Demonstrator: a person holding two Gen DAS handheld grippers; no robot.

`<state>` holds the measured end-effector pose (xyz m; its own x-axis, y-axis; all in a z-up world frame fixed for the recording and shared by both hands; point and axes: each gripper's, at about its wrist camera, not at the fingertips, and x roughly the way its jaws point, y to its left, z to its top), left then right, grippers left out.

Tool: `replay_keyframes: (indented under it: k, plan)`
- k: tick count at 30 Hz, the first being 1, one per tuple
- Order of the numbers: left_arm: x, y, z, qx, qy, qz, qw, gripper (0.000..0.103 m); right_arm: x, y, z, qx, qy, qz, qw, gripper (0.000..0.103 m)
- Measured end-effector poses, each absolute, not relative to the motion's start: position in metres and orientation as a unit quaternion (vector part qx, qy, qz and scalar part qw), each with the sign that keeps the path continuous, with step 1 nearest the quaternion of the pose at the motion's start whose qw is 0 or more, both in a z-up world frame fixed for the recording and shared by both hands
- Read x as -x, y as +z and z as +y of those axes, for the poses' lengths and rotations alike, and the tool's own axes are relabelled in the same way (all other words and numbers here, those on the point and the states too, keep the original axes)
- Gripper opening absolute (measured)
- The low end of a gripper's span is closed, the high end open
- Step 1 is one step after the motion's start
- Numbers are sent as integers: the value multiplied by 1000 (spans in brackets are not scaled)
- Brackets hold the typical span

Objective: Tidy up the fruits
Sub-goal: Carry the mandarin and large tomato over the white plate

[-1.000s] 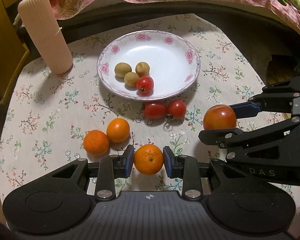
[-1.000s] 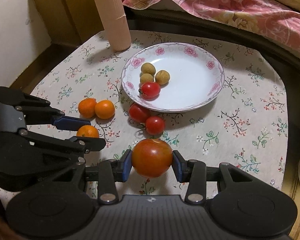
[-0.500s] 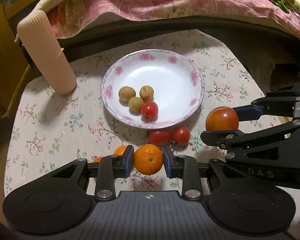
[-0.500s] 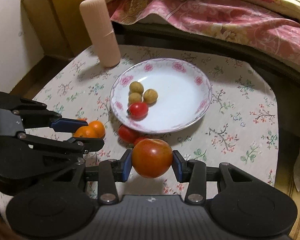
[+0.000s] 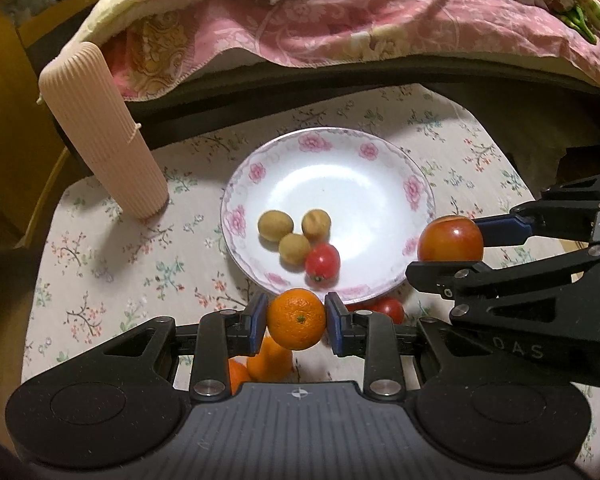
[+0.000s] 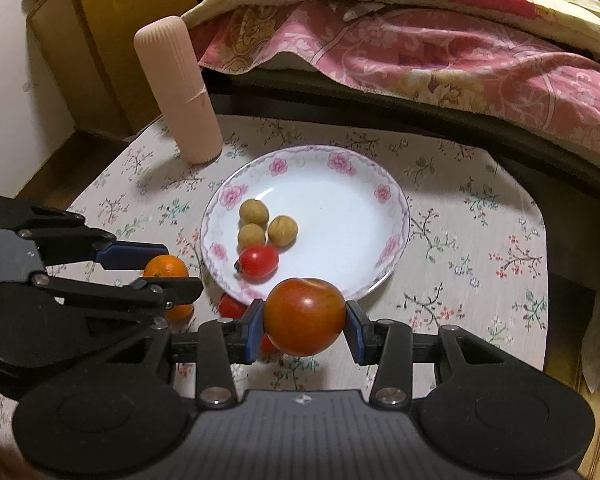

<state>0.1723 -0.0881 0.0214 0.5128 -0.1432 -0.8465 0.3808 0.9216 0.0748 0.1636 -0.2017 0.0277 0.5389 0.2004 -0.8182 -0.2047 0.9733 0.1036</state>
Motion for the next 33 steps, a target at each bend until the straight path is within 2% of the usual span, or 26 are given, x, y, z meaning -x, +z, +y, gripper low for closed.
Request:
replay_keyframes:
  k: [33]
  plan:
    - [-229, 6, -94, -98, -144, 471, 865, 37, -224, 14, -218, -24, 94, 461, 882, 42]
